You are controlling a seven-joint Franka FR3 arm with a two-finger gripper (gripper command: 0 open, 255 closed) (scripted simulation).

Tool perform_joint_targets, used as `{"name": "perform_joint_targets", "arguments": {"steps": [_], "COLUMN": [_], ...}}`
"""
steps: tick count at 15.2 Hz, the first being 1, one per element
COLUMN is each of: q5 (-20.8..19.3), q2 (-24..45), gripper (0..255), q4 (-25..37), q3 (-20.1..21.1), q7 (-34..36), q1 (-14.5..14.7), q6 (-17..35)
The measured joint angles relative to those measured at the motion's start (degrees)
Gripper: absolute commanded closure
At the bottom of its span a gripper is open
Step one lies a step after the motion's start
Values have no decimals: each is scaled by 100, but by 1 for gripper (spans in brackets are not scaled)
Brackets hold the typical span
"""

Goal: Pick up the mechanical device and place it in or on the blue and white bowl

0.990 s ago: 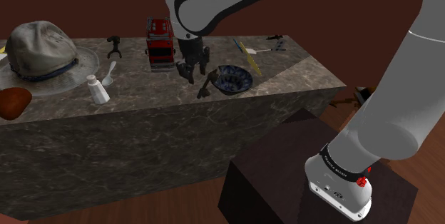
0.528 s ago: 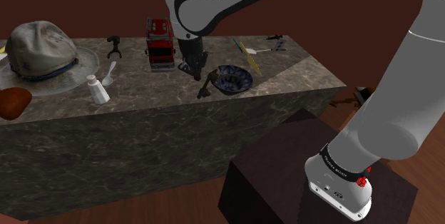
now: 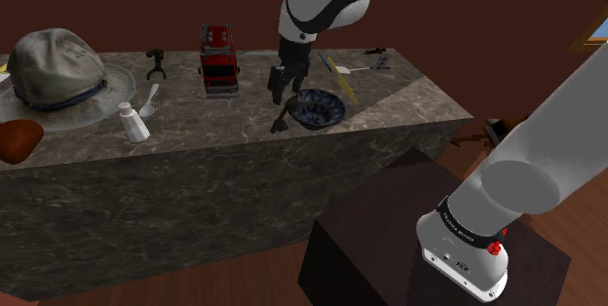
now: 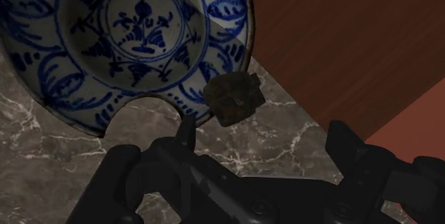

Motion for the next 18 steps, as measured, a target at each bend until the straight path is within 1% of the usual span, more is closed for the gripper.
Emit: {"name": "perform_joint_targets", "arguments": {"steps": [1, 2, 3, 4, 10, 16, 17, 18], "q5": [553, 935, 1134, 1243, 1410, 1414, 1414, 1414], "q2": [-255, -393, -432, -429, -157, -110, -110, -110], "gripper": [0, 0, 0, 0, 0, 0, 255, 255], "q4": [-297, -468, -558, -626, -802, -801, -801, -801], "q3": [-161, -284, -348, -378, -341, -325, -325, -325], "q7": [-720, -1238, -1512, -1665, -1849, -1837, -1837, -1837], "q1": [-84, -116, -125, -125, -71, -58, -58, -58], "q6": [159, 251, 334, 417, 889, 946, 946, 946]}}
